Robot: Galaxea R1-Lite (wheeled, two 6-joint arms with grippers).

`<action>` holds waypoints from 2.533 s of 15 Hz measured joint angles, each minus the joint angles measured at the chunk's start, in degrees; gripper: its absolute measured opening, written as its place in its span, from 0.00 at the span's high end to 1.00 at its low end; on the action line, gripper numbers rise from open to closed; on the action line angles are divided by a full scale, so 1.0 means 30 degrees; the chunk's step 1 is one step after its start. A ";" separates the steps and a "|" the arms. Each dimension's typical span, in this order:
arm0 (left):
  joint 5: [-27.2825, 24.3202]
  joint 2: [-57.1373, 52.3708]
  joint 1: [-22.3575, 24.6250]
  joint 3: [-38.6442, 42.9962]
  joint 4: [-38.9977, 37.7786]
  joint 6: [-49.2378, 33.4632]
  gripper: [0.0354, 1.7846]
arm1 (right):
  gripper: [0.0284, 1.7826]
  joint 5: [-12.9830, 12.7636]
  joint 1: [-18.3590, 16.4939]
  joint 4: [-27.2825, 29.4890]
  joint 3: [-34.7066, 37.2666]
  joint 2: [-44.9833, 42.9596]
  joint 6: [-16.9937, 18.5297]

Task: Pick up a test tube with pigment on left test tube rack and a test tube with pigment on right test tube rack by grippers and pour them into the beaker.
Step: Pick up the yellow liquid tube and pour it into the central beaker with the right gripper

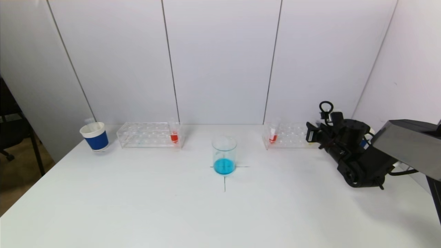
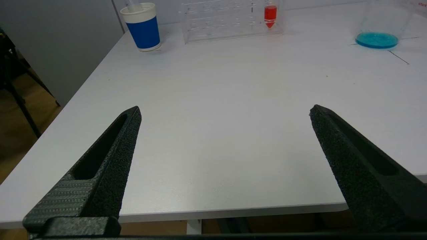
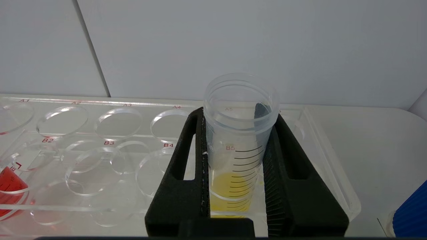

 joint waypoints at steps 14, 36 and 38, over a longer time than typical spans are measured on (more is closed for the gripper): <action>0.0000 0.0000 0.0000 0.0000 0.0000 0.0000 0.01 | 0.72 0.0065 -0.0163 0.0845 0.0045 -0.1386 -0.0853; 0.0008 0.0000 0.0000 0.0000 0.0000 -0.0004 0.01 | 0.72 0.0378 0.1048 1.7798 -0.8180 -0.9427 -0.1349; 0.0008 0.0000 0.0000 0.0000 0.0000 0.0000 0.01 | 0.72 0.1089 0.1589 1.8522 -0.9062 -0.9419 -0.2085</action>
